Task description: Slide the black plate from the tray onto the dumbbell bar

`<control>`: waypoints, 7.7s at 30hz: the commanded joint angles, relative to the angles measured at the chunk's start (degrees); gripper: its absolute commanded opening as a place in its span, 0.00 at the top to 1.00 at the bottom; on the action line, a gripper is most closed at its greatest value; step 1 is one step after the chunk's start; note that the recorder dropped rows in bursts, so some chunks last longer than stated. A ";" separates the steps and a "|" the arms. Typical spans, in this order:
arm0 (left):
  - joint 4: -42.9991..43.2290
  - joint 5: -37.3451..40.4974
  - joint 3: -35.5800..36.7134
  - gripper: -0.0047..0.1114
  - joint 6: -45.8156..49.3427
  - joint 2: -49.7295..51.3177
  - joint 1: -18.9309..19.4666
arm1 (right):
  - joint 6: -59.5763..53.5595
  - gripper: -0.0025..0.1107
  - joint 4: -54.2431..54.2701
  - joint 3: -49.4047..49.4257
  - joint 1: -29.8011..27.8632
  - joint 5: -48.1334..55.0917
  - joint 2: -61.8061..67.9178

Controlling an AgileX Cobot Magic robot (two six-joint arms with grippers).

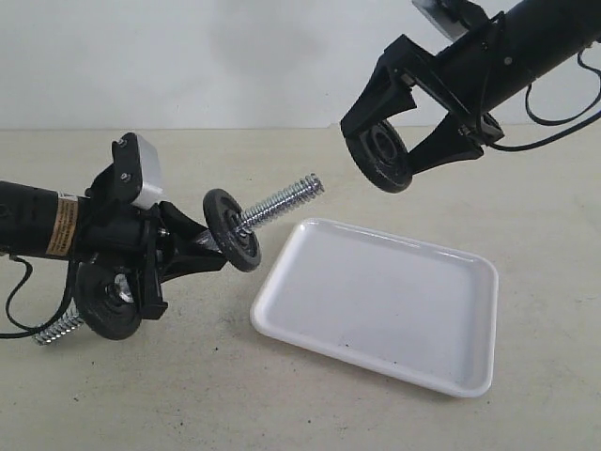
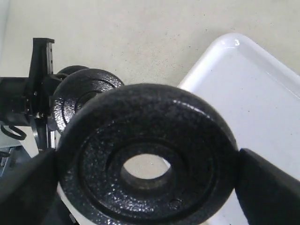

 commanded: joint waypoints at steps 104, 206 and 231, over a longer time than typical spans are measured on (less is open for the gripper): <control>-19.72 -10.31 -1.27 0.92 7.08 -1.93 -8.29 | -0.68 0.97 5.33 -0.60 6.41 0.77 -1.55; -35.62 -6.87 13.88 0.92 20.10 -21.35 -8.19 | -5.22 0.97 2.53 -0.60 6.38 0.77 -0.12; -31.00 -18.69 13.49 0.92 28.52 -21.35 -8.19 | -10.07 0.97 10.12 -0.49 13.07 0.77 3.61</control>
